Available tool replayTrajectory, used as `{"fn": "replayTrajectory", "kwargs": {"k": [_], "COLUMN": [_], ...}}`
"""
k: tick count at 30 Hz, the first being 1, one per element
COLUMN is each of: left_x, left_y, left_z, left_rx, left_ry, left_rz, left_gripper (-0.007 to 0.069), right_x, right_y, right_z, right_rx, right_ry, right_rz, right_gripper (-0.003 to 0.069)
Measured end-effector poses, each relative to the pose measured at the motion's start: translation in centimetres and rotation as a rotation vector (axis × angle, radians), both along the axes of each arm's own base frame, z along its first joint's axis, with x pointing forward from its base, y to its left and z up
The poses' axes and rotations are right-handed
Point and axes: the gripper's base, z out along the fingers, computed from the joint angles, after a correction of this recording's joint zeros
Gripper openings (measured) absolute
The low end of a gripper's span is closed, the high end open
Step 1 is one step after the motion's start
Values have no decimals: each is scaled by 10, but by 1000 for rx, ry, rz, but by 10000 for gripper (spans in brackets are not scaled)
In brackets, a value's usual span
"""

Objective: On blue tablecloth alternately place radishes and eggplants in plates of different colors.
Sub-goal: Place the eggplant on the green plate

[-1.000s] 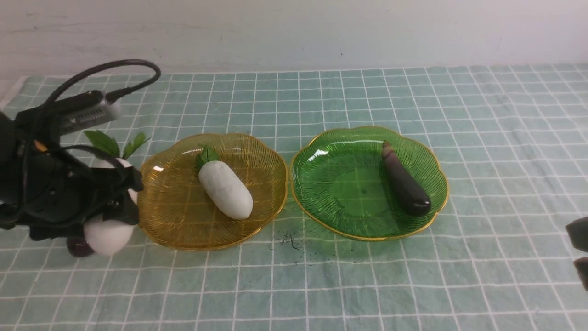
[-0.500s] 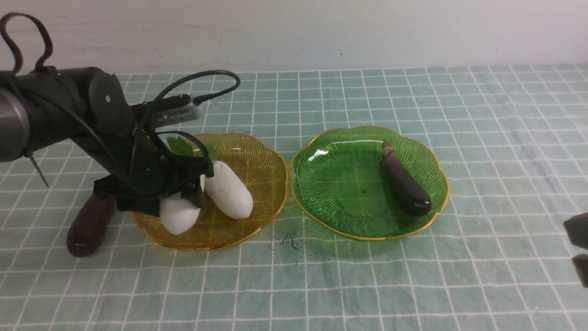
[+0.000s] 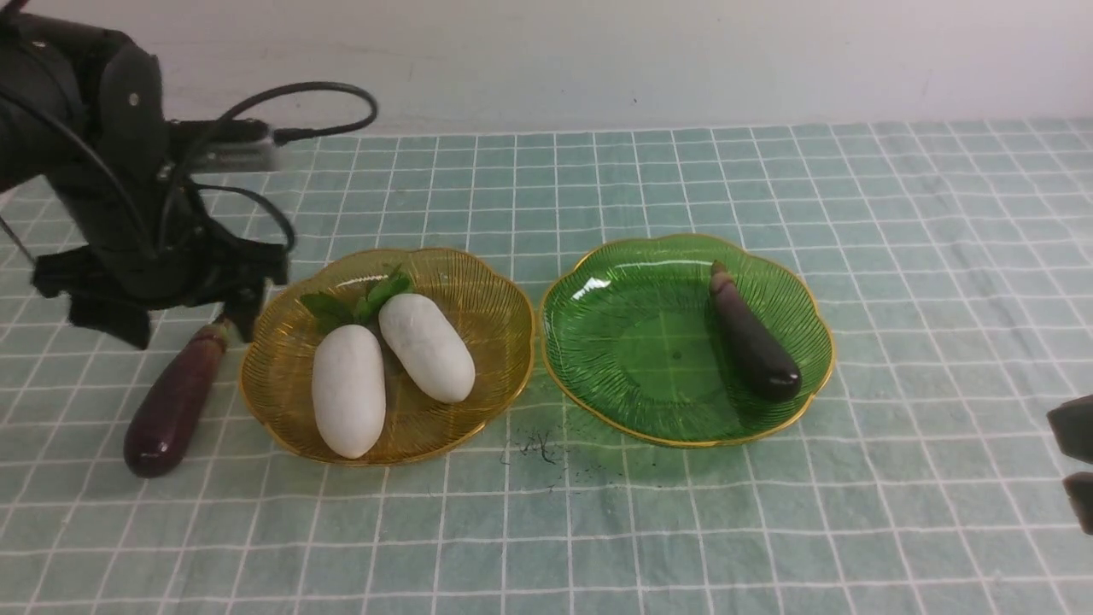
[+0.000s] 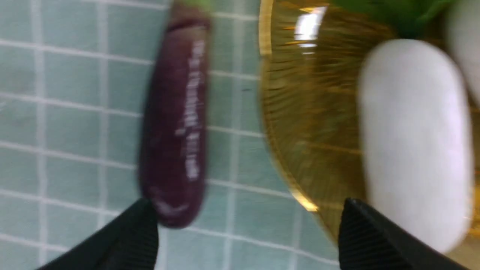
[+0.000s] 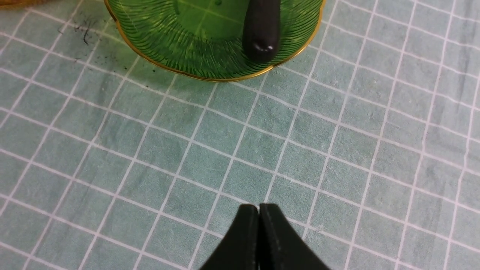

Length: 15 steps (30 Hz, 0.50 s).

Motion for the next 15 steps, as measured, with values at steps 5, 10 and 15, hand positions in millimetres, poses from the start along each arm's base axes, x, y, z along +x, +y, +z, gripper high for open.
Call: {"fn": "replayTrajectory", "kwargs": {"k": [5, 10, 15], "left_x": [3, 15, 24], "left_y": [34, 37, 37], "left_z": [-15, -44, -67], "left_rx": [4, -27, -34], "left_ry": [57, 90, 120], "left_rz": [91, 96, 93], "left_gripper": [584, 584, 584], "right_x": [0, 0, 0], "right_y": [0, 0, 0], "right_z": [0, 0, 0], "right_rx": [1, 1, 1], "right_ry": [0, 0, 0], "right_rz": [-1, -1, -1], "right_gripper": [-15, -15, -15]}}
